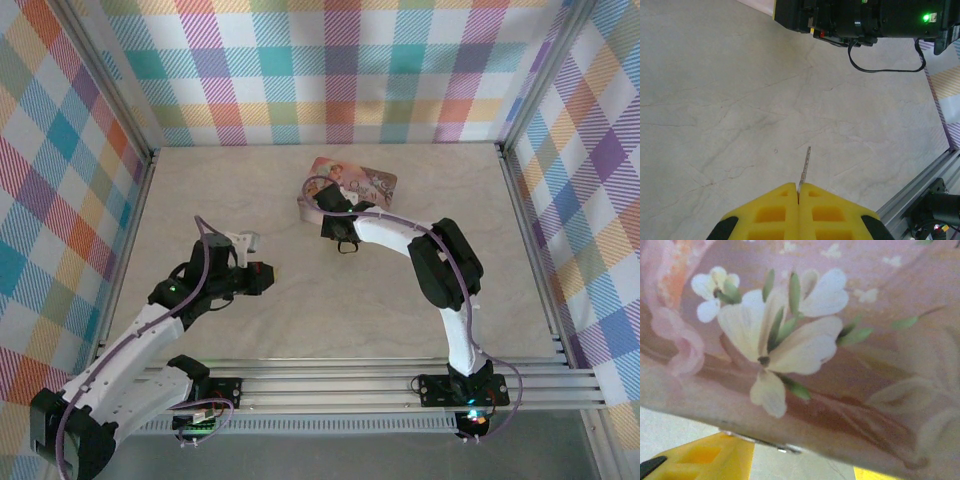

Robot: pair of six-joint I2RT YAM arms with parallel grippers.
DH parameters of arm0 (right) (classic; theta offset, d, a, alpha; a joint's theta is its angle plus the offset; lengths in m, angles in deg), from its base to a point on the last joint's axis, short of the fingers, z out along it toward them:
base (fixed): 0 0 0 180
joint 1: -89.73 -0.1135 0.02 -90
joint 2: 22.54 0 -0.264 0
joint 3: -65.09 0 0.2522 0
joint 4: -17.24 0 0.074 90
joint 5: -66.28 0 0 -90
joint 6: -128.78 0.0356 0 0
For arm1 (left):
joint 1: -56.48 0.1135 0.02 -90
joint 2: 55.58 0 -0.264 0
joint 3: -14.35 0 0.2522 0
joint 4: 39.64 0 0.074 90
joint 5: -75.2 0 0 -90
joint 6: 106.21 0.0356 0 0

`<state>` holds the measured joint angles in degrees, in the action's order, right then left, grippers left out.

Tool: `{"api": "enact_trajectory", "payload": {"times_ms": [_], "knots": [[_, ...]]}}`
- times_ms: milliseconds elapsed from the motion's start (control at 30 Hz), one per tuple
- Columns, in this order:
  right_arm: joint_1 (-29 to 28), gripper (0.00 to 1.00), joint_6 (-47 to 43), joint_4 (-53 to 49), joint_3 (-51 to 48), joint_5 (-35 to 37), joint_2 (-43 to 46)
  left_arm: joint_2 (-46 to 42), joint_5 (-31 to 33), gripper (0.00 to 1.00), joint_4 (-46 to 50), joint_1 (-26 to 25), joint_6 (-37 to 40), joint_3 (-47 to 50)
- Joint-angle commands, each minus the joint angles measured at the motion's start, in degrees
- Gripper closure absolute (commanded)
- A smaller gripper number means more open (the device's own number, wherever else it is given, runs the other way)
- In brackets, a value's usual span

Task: Unlock a padlock with a key

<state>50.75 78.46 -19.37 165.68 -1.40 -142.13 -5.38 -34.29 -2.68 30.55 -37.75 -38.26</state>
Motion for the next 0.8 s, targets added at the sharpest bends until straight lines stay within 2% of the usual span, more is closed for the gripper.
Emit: {"api": "enact_trajectory", "payload": {"times_ms": [0,300,500,767], "knots": [[-0.3,0.47,0.4,2.4,2.2,3.2,-1.7,-2.0,1.0,1.00,2.0,1.0,0.8,-0.7],[-1.2,0.49,0.4,6.5,3.9,7.4,-4.6,-1.6,0.1,1.00,3.6,0.9,1.3,-1.1],[-1.2,0.55,-3.5,8.6,5.3,9.3,-5.8,-2.4,-0.1,1.00,5.5,1.0,2.2,-1.7],[-0.9,0.78,-8.7,11.6,4.7,9.3,-4.8,-5.7,1.3,1.00,6.2,0.9,1.6,-0.5]]}}
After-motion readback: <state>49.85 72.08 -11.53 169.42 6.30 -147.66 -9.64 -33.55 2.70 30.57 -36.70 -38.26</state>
